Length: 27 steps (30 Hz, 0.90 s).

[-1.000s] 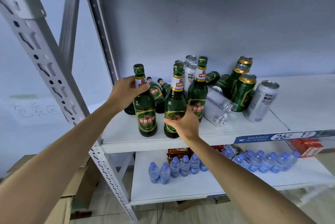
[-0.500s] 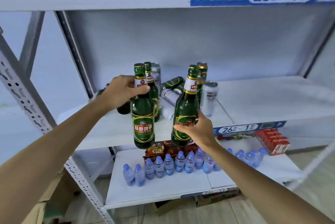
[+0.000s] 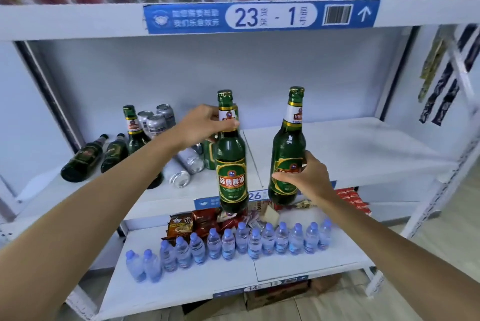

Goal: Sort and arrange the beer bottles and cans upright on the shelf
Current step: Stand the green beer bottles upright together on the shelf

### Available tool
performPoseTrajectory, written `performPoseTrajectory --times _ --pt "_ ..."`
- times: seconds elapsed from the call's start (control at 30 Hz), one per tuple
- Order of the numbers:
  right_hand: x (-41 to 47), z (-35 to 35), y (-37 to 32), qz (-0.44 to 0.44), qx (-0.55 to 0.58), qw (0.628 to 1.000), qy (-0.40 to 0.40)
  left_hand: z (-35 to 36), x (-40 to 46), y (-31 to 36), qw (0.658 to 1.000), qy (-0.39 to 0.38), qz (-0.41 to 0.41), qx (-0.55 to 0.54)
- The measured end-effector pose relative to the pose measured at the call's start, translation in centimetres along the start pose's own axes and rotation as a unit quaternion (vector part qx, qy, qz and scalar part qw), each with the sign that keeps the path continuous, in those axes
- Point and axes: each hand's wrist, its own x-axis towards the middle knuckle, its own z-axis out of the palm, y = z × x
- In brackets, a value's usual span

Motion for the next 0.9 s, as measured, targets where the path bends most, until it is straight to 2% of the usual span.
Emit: performPoseTrajectory --times 0.17,0.3,0.63,0.9 --pt "6.0 -2.7 2.1 0.009 -0.02 1.0 -0.001 2.4 7.1 1.5 1.0 -0.001 -0.001 -0.011" --pt "12.8 -2.9 3.7 0.011 -0.046 0.999 0.0 3.3 14.4 0.0 1.0 0.007 -0.005 -0.013" --pt "29.0 0.8 6.8 0.024 -0.013 0.999 -0.03 4.7 30.2 -5.9 0.998 0.01 -0.053 -0.017" --pt "36.7 3.3 9.4 0.042 -0.022 0.998 -0.044 6.1 37.1 -9.9 0.995 0.031 -0.097 0.0"
